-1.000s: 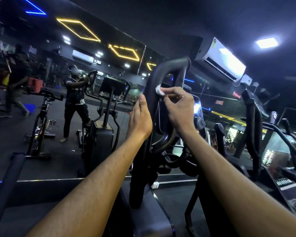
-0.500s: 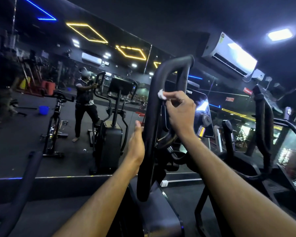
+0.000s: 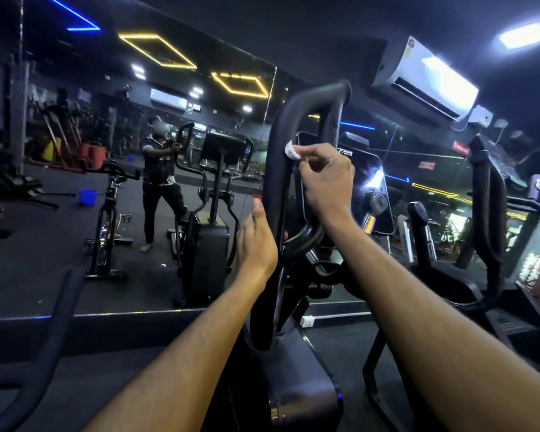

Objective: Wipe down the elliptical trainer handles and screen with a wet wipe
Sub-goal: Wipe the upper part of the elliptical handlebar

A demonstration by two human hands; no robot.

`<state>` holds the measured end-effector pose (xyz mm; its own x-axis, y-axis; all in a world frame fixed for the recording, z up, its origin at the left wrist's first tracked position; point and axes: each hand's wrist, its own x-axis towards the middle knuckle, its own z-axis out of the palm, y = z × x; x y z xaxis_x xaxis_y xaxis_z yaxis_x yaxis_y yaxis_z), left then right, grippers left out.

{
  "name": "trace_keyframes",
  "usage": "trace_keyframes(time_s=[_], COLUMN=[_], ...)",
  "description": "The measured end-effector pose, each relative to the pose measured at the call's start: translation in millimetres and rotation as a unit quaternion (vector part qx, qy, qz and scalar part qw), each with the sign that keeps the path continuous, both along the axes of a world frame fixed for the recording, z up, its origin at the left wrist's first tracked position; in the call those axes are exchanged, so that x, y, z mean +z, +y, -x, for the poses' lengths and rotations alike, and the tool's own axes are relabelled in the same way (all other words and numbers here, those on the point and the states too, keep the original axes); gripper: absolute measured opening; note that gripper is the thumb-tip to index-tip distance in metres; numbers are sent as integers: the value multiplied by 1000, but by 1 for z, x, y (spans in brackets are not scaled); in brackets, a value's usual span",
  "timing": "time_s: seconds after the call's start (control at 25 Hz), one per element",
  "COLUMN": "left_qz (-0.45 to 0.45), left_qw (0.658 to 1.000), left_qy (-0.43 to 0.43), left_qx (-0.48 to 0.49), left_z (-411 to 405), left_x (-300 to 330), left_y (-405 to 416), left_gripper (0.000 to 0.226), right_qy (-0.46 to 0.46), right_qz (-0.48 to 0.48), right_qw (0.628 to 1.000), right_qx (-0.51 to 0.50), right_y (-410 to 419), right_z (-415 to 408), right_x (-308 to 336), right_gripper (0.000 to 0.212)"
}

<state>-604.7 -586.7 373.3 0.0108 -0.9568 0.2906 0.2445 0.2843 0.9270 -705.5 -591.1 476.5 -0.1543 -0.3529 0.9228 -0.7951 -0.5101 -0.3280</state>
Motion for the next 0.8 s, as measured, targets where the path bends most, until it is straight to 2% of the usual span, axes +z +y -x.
trace_keyframes(time_s=[0.16, 0.32, 0.44, 0.56, 0.68, 0.8], left_qz=[0, 8, 1, 0, 0, 1], left_qw=[1000, 1000, 1000, 1000, 1000, 1000], left_qy=[-9, -12, -17, -21, -17, -10], left_qx=[14, 10, 10, 14, 13, 6], left_z=[2, -1, -3, -3, -4, -2], left_x=[-2, 2, 3, 4, 4, 2], left_y=[-1, 5, 9, 10, 9, 11], left_gripper=[66, 65, 65, 65, 64, 62], right_qy=[0, 39, -22, -32, 26, 176], right_qz=[-14, -104, -74, -37, -57, -72], right_qw=[1000, 992, 996, 998, 998, 982], right_qx=[12, 53, 53, 33, 25, -8], right_y=[15, 30, 17, 13, 28, 39], right_z=[-5, 13, 19, -4, 0, 12], right_x=[-35, -26, 1, -25, -50, -17], right_gripper=[19, 25, 23, 25, 25, 24])
